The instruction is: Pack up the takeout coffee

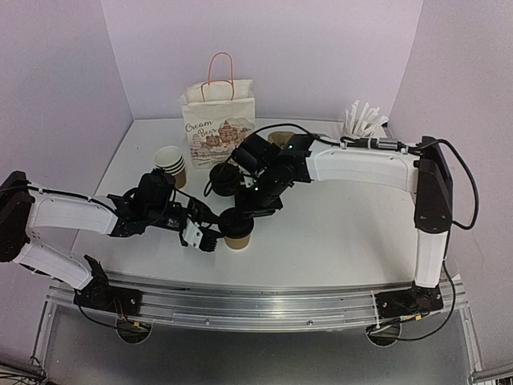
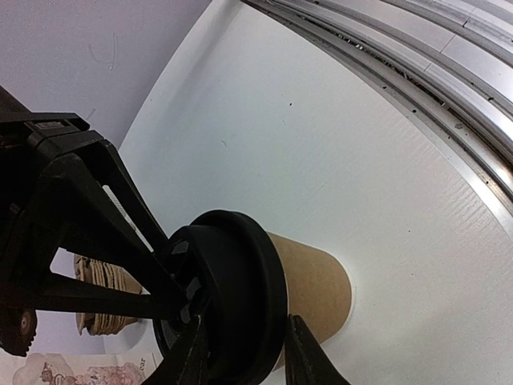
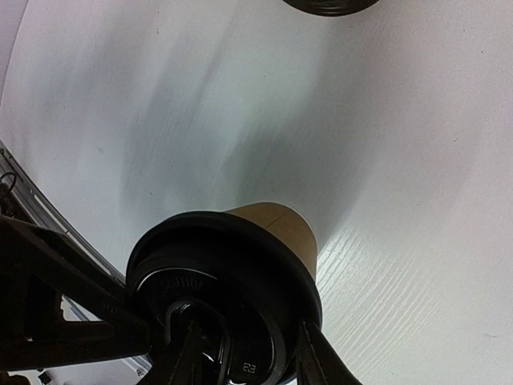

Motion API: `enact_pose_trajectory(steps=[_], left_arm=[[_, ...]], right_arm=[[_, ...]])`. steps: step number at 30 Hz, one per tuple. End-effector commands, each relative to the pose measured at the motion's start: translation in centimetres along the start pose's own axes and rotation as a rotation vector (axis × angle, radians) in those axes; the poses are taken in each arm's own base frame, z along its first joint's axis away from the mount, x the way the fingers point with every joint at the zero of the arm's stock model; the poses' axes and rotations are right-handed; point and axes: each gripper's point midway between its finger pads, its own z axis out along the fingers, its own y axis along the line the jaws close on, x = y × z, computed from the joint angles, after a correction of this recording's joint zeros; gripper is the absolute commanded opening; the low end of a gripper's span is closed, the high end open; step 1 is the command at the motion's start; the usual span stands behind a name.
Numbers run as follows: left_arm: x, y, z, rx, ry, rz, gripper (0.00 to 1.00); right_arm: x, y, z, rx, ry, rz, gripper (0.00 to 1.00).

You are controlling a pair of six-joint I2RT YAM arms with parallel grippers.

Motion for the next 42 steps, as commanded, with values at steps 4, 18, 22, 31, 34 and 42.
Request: enact_pose_trajectory(steps=[4,18,22,31,34,42], left_arm=[[2.3,-9.3,-0.5,0.258,0.056,-0.145,0.3],[2.9,-15.8,-1.3,0.433,0.06,-0.181,0.28],[3.3,-16.9,-1.5,0.465,0.07,-0.174,0.28],[3.8,-15.4,-1.1,0.39,0.104,-0.181,0.28],[3.7,-11.8,-0.7,0.273,0.117,-0.176,0.33],[1.4,-4.4,-1.2,0.08,0.073,-0.191,0.42]], right_arm=[[2.4,-1.9,2.5,0.084,0.076,0.024,0.36],[2.6,-2.3,2.6,0.098,0.079,0.029,0.36],[2.5,-2.4,2.4,0.105,0.075,0.026,0.36],[2.4,-2.6,2.5,0.119,0.065,0.021,0.35],[1.8,-2.3,2.0,0.116,0.044,0.014,0.35],[0.7,-1.9,1.3,0.124,-0.002,0.001,0.35]])
